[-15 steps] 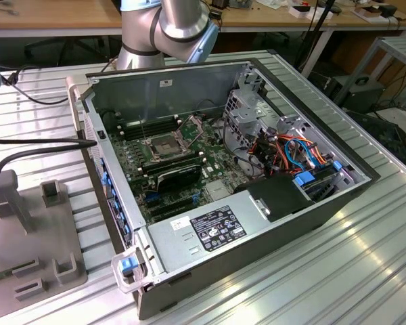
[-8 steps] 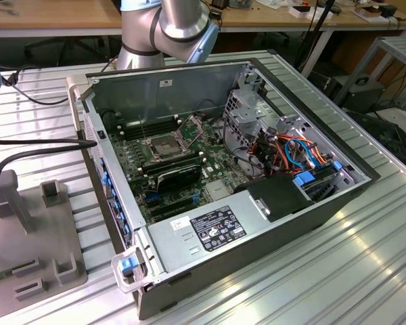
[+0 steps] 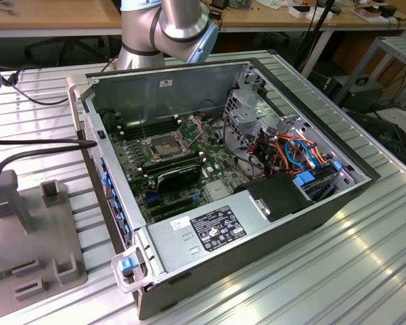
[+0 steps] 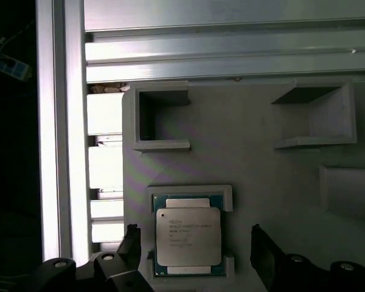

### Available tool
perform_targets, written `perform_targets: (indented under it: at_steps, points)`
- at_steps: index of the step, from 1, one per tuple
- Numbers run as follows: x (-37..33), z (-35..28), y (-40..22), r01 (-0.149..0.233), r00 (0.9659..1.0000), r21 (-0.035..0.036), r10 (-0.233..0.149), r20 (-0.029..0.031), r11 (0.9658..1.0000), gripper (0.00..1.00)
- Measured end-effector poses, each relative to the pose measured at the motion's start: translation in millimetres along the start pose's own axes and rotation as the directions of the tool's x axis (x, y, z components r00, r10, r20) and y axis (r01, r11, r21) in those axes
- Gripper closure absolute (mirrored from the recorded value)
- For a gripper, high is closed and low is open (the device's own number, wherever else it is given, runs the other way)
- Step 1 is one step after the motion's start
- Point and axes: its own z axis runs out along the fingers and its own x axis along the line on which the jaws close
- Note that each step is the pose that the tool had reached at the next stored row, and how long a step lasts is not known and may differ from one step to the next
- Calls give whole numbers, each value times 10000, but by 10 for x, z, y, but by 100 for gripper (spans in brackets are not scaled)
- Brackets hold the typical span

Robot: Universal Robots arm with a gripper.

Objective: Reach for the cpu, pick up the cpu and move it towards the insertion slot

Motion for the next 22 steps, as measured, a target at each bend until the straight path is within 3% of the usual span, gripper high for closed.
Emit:
perform_targets:
  at_steps: [7,14,15,19,22]
  points:
    - [2,69,24,-1,10000,1,1,-5,10000,18]
    - [14,91,39,-1,10000,3,1,-4,10000,18]
    - [14,94,43,-2,10000,14,2,-2,10000,18]
    - [14,98,64,-1,10000,167,0,5,9999,18]
    - [14,97,65,-2,10000,172,2,4,9999,18]
